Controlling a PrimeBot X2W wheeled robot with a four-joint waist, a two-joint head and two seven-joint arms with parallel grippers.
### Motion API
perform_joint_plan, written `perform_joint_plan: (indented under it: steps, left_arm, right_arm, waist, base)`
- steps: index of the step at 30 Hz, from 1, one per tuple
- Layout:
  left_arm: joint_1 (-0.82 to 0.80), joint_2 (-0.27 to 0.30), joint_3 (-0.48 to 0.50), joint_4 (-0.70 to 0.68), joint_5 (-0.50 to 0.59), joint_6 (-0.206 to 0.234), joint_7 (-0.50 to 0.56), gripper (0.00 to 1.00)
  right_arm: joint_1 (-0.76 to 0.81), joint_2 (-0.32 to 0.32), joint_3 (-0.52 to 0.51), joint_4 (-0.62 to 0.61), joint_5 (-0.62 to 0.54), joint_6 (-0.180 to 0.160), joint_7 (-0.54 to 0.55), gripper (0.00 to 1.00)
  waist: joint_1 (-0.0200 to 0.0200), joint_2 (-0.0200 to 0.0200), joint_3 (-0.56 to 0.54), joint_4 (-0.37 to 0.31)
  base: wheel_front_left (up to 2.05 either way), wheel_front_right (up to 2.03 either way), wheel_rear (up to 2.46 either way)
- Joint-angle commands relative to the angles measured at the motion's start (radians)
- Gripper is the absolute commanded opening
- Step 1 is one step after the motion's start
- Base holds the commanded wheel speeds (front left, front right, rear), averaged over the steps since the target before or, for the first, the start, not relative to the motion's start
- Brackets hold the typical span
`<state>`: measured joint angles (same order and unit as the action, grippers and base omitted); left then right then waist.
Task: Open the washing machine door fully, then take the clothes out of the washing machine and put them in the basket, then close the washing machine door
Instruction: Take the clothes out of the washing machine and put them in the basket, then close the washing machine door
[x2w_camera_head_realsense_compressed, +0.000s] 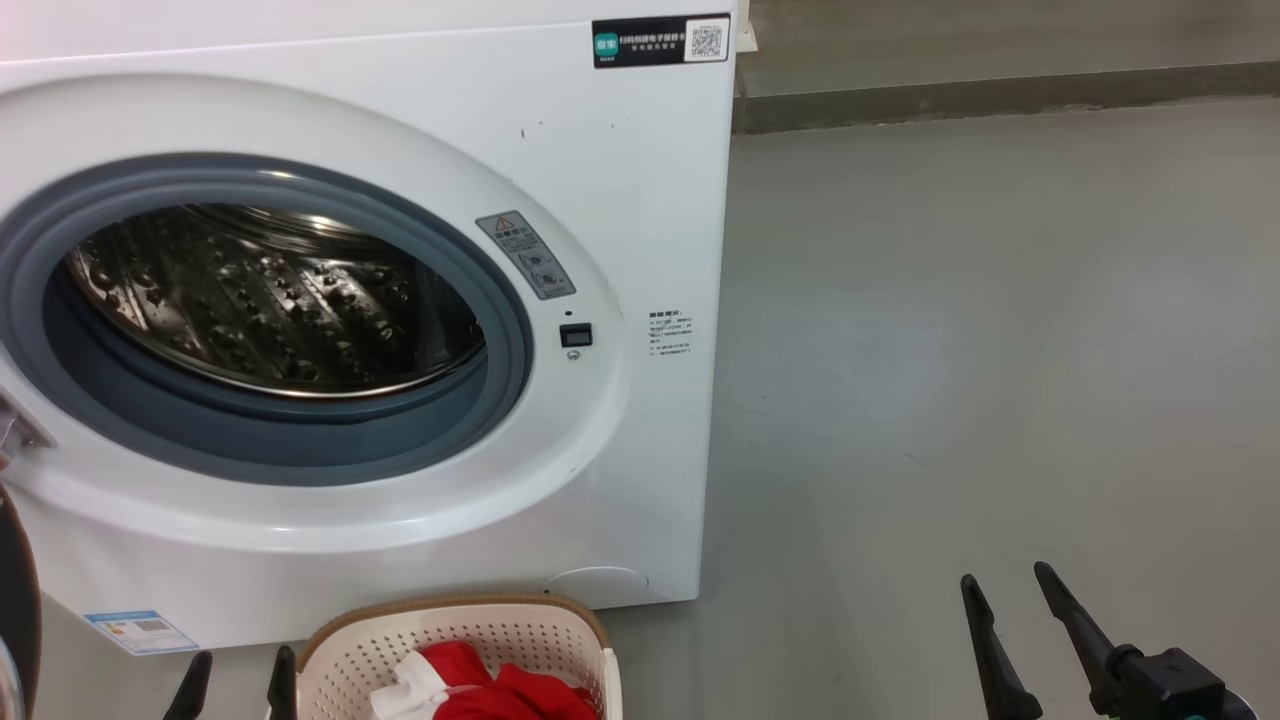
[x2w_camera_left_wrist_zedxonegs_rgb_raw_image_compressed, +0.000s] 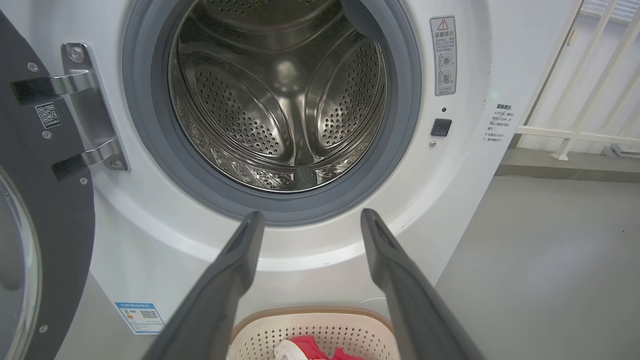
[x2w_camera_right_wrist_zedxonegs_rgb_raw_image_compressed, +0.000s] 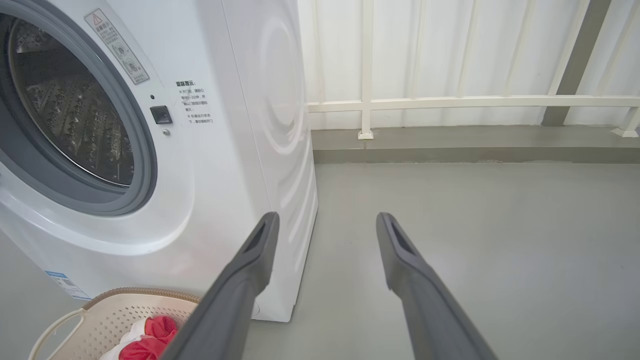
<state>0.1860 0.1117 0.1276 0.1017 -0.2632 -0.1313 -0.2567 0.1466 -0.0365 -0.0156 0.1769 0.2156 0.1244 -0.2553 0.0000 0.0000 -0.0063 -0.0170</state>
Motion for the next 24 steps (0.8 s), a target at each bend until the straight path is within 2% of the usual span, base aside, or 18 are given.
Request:
perform_joint_plan:
  steps: [1,14,24]
  left_arm:
    - [-0.022,0.008,0.036,-0.031,0.010,0.001,-0.005,1.00]
    - [-0.021,0.008,0.032,-0.033,0.025,0.001,-0.005,1.00]
    - [-0.020,0.006,0.033,-0.034,0.030,0.001,-0.005,1.00]
  right_arm:
    - [-0.015,-0.014,0.023,-0.027,-0.007,0.006,-0.006,1.00]
    - [-0.014,-0.014,0.025,-0.028,-0.004,0.006,-0.006,1.00]
    - [-0.011,-0.014,0.025,-0.026,-0.005,0.006,-0.006,1.00]
  waist:
    - [0.0000,0.0000,0.000,0.000]
    - [0.0000,0.0000,0.002,-0.001]
    - [0.0000,0.0000,-0.001,-0.001]
  base:
    - [0.00,0.00,0.00]
    - [-0.07,0.07,0.00]
    - [-1.18,1.18,0.00]
